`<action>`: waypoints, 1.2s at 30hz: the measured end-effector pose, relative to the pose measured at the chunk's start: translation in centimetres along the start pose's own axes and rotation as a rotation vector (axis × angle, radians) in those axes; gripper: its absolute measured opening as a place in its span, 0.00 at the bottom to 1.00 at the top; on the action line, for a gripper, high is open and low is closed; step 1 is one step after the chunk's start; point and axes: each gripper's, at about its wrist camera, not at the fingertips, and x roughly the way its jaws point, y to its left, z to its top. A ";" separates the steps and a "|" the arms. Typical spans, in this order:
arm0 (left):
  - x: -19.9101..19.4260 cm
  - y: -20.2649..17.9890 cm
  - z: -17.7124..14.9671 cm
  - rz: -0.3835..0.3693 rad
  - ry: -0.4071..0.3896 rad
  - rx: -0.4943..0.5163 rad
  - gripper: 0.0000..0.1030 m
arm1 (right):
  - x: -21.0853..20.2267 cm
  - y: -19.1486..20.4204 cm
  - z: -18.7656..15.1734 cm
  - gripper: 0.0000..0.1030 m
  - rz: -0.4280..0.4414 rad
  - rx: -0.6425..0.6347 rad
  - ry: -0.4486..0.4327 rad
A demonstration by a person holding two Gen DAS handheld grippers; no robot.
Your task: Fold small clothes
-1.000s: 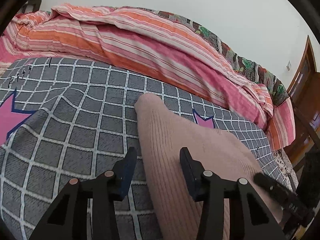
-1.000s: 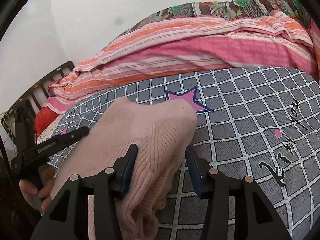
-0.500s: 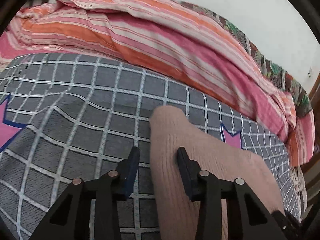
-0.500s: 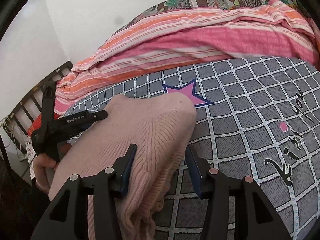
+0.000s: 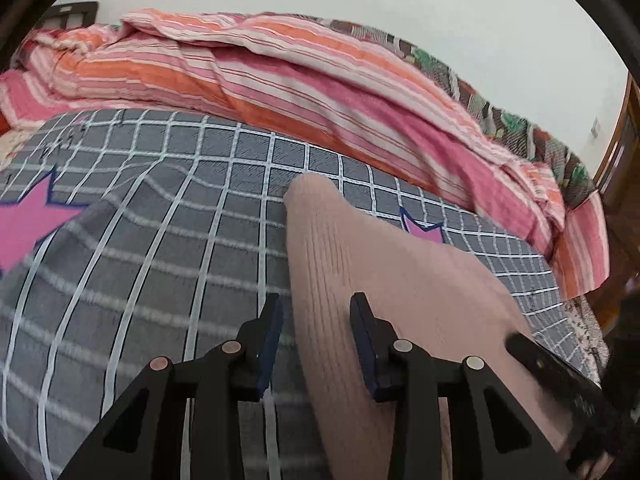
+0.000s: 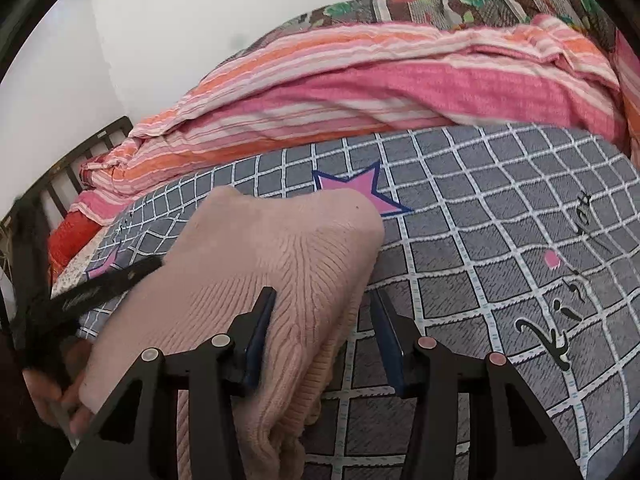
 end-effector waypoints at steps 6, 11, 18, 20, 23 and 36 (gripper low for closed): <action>-1.1 0.7 -1.2 0.003 -0.006 -0.019 0.40 | -0.1 0.1 -0.4 0.46 -0.010 0.005 -0.010; -1.1 1.2 -1.3 -0.014 0.000 -0.027 0.43 | 0.0 0.2 -0.5 0.47 -0.018 0.009 -0.012; -1.4 1.1 -1.3 -0.021 0.005 -0.015 0.43 | 0.2 0.4 -0.6 0.49 -0.037 0.001 -0.018; -1.6 0.9 -1.3 -0.025 0.000 -0.006 0.43 | 0.2 0.5 -0.6 0.49 -0.043 -0.004 -0.020; -1.8 0.6 -1.3 -0.040 -0.004 0.001 0.43 | 0.2 0.4 -0.6 0.49 -0.041 -0.004 -0.019; -3.3 -2.8 -3.2 -0.127 -0.025 0.147 0.52 | -0.4 0.3 -0.8 0.49 -0.061 -0.027 -0.020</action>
